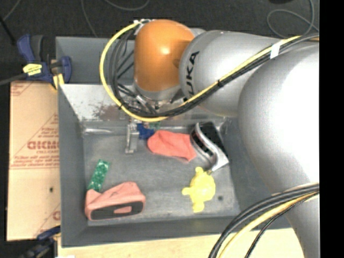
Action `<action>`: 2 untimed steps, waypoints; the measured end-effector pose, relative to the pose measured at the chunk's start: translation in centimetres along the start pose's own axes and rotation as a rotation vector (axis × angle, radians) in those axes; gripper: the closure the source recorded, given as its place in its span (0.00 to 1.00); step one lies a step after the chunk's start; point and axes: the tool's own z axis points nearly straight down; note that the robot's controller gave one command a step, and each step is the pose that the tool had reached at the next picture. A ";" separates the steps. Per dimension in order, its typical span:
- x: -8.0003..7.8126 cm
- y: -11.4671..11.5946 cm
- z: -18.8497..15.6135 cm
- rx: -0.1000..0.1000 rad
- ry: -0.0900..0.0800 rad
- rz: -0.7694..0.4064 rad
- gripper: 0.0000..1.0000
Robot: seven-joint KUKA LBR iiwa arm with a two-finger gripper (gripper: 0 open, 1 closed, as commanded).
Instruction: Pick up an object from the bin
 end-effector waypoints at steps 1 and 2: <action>-0.1 -0.1 -0.6 -0.001 -0.007 0.003 0.00; 1.8 1.6 4.3 0.001 -0.011 -0.295 0.00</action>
Offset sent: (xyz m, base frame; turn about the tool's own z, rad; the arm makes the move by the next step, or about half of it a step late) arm -0.0409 0.0334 -0.0937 -0.5706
